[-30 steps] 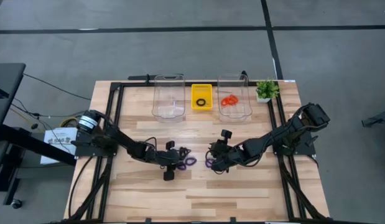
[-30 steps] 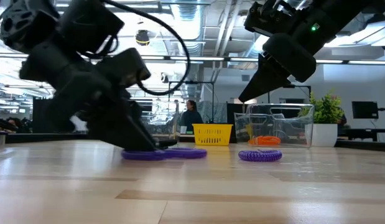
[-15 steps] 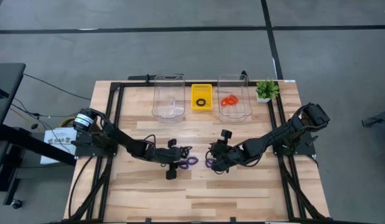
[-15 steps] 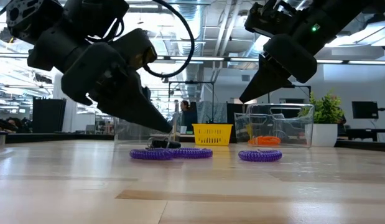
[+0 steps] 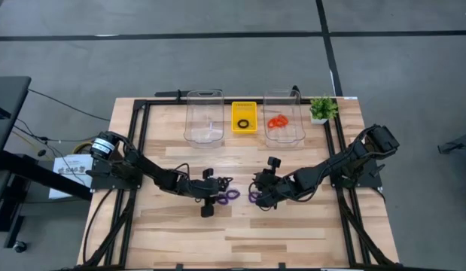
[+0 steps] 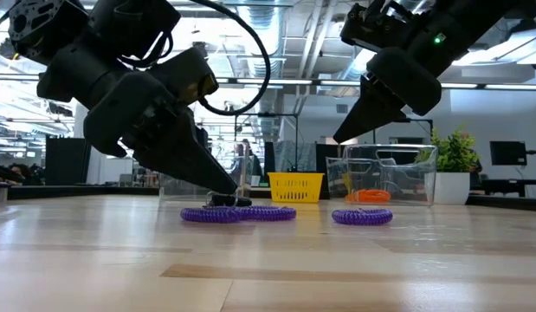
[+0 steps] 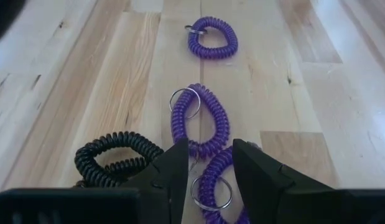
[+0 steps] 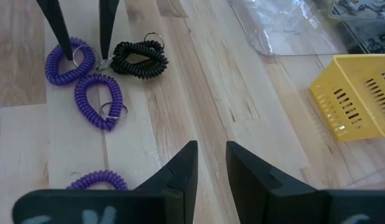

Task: Sort spring keychains
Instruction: Put the right black spring keychain into the yellow bin

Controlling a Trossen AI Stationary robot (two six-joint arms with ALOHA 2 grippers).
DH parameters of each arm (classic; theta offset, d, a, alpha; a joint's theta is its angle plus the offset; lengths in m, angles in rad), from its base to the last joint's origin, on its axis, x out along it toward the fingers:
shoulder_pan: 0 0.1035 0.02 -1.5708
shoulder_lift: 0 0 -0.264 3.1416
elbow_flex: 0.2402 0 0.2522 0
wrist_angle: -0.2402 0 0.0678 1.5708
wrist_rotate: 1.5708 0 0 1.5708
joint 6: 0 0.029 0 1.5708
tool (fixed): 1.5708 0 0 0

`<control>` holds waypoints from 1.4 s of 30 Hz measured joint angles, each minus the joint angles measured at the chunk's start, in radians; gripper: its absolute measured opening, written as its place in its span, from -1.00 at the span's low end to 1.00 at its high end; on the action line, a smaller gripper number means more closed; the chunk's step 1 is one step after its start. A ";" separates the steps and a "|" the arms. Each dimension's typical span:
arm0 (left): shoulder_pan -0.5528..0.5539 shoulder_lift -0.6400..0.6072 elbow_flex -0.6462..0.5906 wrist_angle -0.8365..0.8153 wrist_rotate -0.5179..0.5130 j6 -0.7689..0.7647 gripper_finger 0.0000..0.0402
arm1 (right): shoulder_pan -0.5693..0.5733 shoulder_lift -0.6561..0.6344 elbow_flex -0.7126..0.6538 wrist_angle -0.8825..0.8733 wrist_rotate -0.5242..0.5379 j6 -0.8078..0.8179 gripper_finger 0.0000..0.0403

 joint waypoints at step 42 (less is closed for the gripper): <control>0.010 0.000 0.000 -0.021 0.027 -0.034 -0.39 | 0.000 0.000 0.000 0.007 0.000 0.000 -0.63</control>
